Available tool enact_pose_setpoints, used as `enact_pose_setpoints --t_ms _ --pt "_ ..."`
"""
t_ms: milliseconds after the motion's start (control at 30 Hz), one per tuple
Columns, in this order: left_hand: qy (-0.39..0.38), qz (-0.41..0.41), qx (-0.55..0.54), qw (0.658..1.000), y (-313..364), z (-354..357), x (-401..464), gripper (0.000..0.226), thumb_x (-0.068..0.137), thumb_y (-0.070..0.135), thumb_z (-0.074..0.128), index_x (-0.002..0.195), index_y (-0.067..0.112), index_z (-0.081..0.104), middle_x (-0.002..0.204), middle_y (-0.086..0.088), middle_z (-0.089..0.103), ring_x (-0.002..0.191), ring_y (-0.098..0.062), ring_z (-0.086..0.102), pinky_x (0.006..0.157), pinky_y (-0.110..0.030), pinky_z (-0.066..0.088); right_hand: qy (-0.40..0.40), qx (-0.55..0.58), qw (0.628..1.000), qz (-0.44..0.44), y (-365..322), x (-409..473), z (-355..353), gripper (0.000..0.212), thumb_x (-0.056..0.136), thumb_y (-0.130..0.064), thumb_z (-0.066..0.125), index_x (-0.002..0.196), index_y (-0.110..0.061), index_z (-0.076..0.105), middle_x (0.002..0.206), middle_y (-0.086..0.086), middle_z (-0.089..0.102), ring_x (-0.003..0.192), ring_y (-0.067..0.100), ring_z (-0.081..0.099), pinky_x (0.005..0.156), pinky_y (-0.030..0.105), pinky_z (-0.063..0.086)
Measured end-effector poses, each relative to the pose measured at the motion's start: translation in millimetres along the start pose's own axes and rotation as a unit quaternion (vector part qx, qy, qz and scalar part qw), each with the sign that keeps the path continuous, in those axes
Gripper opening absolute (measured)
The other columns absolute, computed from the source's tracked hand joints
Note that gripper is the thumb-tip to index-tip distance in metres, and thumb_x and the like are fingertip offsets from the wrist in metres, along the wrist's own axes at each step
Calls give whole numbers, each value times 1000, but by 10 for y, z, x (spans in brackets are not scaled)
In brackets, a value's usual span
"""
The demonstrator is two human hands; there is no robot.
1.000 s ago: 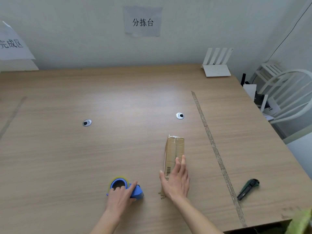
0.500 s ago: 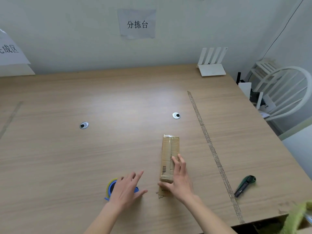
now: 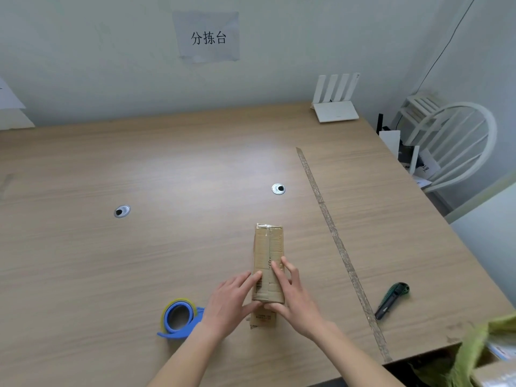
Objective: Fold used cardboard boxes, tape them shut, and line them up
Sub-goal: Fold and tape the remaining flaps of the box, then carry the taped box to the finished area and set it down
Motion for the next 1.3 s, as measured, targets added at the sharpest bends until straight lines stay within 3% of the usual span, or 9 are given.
enact_pose_setpoints --t_ms 200,333,533,700,833,967,1067,1200,1300 --pt "-26 -22 -17 999 -136 -111 -39 67 89 68 41 150 50 23 146 23 46 124 -10 54 93 -27 46 -74 56 995 -41 35 82 -170 104 81 -59 74 158 -47 5 159 -25 -13 138 13 40 106 39 46" --pt "-36 -43 -43 998 -62 -84 -20 67 92 62 54 149 53 22 143 25 48 118 -8 57 87 -26 49 -58 -18 997 -52 115 89 -315 104 76 -61 77 157 -46 13 158 -22 -1 129 11 44 88 33 53" --pt "-67 -49 -63 995 -58 -120 17 67 92 57 58 148 52 23 147 23 46 123 -9 54 91 -30 49 -47 -102 989 -97 126 192 -337 108 67 -65 80 155 -36 25 156 -11 18 119 17 54 79 38 56" --pt "-94 -63 -58 992 -16 -138 53 68 91 57 59 147 52 21 149 22 44 124 -11 54 92 -35 51 -42 -134 977 -163 85 376 -464 97 57 -61 86 138 -26 46 136 -5 44 109 17 56 69 37 53" --pt "-97 -77 -53 991 17 -141 77 68 91 57 60 147 52 21 149 22 44 124 -13 54 92 -35 50 -47 -159 962 -216 113 536 -455 82 58 -58 87 121 -25 46 122 -4 45 105 18 54 66 42 55" --pt "-103 -91 -66 988 37 -158 70 67 90 56 62 145 55 22 148 23 45 125 -10 53 94 -33 49 -34 -161 954 -252 154 627 -519 66 62 -44 89 114 -28 51 111 -8 45 93 19 60 55 34 52" --pt "-100 -108 -81 986 77 -204 50 70 88 58 63 144 58 22 148 27 44 126 -8 53 95 -30 48 -32 -171 951 -256 147 648 -581 60 68 -41 87 116 -27 52 116 -7 47 97 17 57 55 33 49" --pt "-87 -150 -157 972 149 -267 39 74 81 70 62 145 58 25 142 32 42 125 0 50 96 -22 42 -45 -17 982 -184 269 605 -676 47 86 -33 75 129 -32 56 136 -12 45 115 9 54 85 29 50" --pt "-14 -241 -282 929 114 -256 106 80 82 69 62 149 57 20 133 31 50 112 0 59 95 -29 49 15 196 980 1 382 555 -680 47 94 -31 66 137 -37 47 134 -14 46 112 8 58 91 24 50"
Point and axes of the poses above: each hand's wrist, its own x-axis towards the middle knuckle, its own z-axis out of the palm, y = z × x, the point moved 5 cm from there along x, towards the middle knuckle
